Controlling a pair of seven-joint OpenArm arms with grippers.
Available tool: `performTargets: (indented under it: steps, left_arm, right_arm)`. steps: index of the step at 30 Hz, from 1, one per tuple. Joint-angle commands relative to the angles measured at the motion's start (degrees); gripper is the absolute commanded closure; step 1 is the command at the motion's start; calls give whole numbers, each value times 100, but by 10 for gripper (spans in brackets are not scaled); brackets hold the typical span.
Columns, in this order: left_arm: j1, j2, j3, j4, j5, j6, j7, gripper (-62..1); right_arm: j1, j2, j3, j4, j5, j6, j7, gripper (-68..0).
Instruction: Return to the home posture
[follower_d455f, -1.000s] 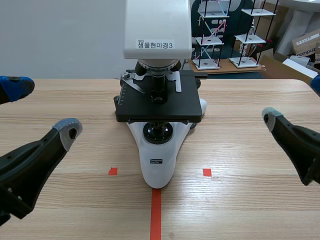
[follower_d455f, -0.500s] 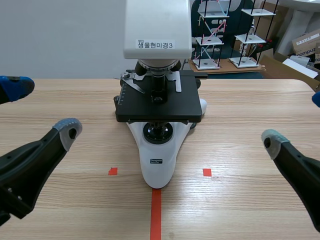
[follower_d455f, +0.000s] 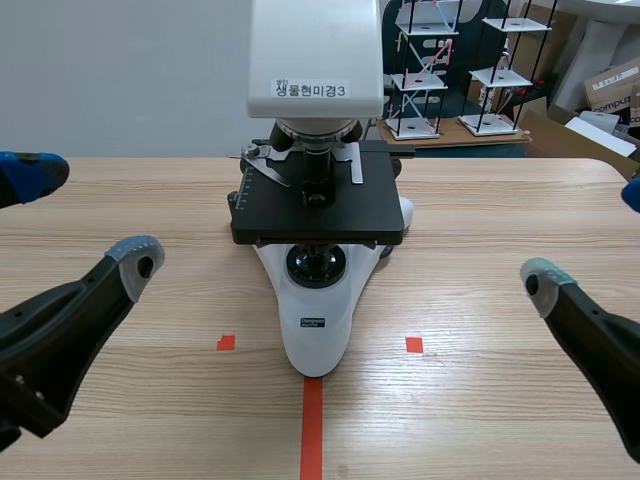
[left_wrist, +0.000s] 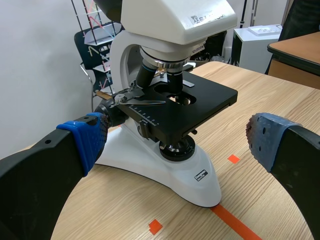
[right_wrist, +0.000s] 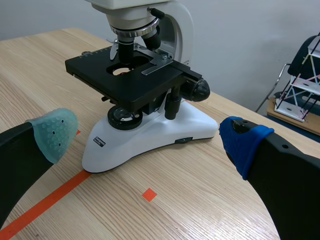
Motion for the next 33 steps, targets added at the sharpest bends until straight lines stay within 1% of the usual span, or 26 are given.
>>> performTargets:
  steps: [1, 6, 33]
  left_arm:
    - [-17, 15, -26, 61, -42, -2, -61, -581]
    - [-17, 15, -26, 61, -42, -2, -61, -581]
    - [-17, 15, -26, 61, -42, -2, -61, -581]
  right_arm:
    - [50, 57, 15, 48, 68, -2, 125, -626]
    - [50, 57, 15, 48, 70, -2, 280, -626]
    - [50, 57, 15, 48, 68, -2, 275, -626]
